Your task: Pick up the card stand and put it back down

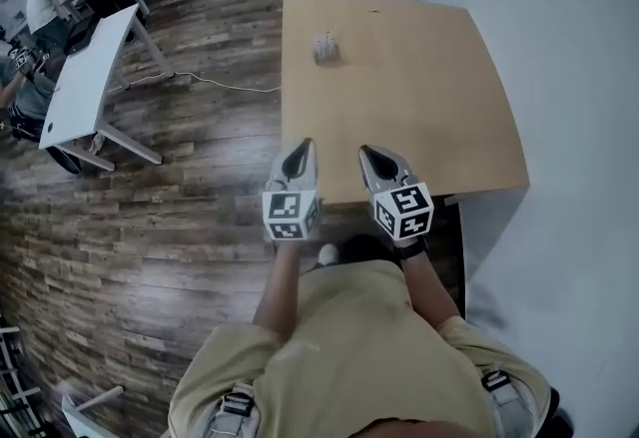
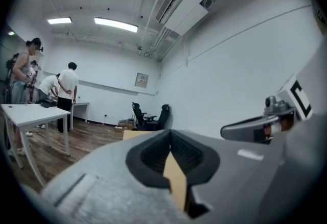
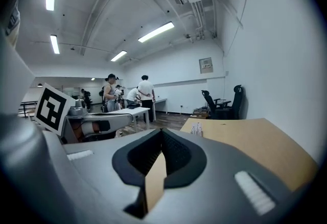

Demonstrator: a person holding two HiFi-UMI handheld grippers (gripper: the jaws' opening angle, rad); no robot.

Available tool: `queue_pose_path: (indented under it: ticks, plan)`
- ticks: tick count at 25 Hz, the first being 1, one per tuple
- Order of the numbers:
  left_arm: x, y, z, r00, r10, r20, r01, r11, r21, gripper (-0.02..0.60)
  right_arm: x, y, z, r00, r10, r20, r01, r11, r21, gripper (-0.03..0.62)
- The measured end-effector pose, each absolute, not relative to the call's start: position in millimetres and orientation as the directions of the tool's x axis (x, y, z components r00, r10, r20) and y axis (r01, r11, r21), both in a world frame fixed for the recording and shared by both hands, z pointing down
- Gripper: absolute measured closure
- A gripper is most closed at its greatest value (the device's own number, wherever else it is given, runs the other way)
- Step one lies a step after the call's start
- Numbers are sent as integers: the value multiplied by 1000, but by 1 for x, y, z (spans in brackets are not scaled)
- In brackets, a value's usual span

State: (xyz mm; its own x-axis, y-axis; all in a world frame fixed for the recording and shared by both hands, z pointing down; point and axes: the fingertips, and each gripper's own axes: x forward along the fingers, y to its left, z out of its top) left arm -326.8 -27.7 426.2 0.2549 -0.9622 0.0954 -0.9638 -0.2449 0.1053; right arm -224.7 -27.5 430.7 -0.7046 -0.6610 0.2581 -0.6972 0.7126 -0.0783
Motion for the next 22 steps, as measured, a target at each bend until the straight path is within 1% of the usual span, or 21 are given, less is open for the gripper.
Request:
queue_pose_path:
  ticks: [3, 7, 12, 17, 20, 22]
  plan:
    - [-335, -42, 444, 243, -963, 114, -966, -230, 120, 580, -234, -49, 444, -729, -623, 284, -668, 738, -94, 591]
    - [-337, -71, 466, 242, -958, 153, -967, -224, 122, 580, -242, -96, 464, -742, -603, 293, -658, 739, -145, 591]
    - [-344, -129, 492, 235, -953, 191, -967, -209, 146, 580, -249, -162, 485, -755, -571, 321, -639, 752, -164, 591]
    - [-352, -200, 516, 231, -942, 245, -967, -194, 164, 580, -242, -233, 509, -752, -550, 365, -639, 744, -196, 591]
    - [-358, -236, 535, 240, -931, 275, -968, -208, 140, 580, -234, -271, 522, -744, -547, 385, -648, 731, -213, 591]
    - [-361, -258, 548, 250, -916, 315, -968, -231, 96, 575, -230, -294, 531, -742, -539, 399, -650, 724, -230, 591]
